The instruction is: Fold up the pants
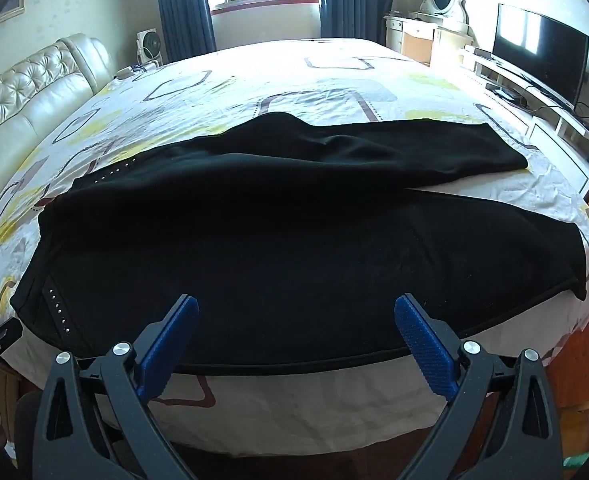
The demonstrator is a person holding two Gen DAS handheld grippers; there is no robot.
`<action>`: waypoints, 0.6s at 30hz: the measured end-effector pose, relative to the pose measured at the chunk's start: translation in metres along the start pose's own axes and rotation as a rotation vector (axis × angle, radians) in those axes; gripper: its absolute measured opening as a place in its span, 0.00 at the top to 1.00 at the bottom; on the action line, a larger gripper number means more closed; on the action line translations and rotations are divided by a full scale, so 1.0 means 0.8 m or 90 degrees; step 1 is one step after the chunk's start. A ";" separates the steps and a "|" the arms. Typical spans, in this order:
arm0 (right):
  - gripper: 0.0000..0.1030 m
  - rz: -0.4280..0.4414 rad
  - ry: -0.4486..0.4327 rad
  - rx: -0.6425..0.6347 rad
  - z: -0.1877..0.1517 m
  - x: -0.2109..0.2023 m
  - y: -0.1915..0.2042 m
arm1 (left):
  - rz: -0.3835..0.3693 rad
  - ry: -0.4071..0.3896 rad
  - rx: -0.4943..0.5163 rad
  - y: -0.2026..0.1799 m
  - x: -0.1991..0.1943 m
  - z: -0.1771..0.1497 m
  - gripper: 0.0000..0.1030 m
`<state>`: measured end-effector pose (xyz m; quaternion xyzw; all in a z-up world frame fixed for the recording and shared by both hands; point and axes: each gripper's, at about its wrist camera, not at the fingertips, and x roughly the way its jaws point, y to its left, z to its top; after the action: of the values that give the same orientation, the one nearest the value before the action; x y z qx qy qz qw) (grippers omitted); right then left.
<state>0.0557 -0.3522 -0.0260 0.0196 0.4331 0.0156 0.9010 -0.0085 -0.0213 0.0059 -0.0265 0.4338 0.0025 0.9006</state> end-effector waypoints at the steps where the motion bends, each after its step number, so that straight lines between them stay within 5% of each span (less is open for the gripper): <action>1: 0.05 -0.002 0.001 -0.001 0.001 -0.007 0.004 | 0.003 -0.001 -0.002 0.000 -0.001 0.000 0.02; 18: 0.05 0.008 0.026 0.038 -0.005 -0.017 0.023 | 0.010 0.006 -0.007 0.011 -0.001 0.007 0.02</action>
<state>0.0442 -0.3341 -0.0173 0.0489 0.4514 0.0084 0.8910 -0.0044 -0.0119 0.0095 -0.0277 0.4384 0.0119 0.8983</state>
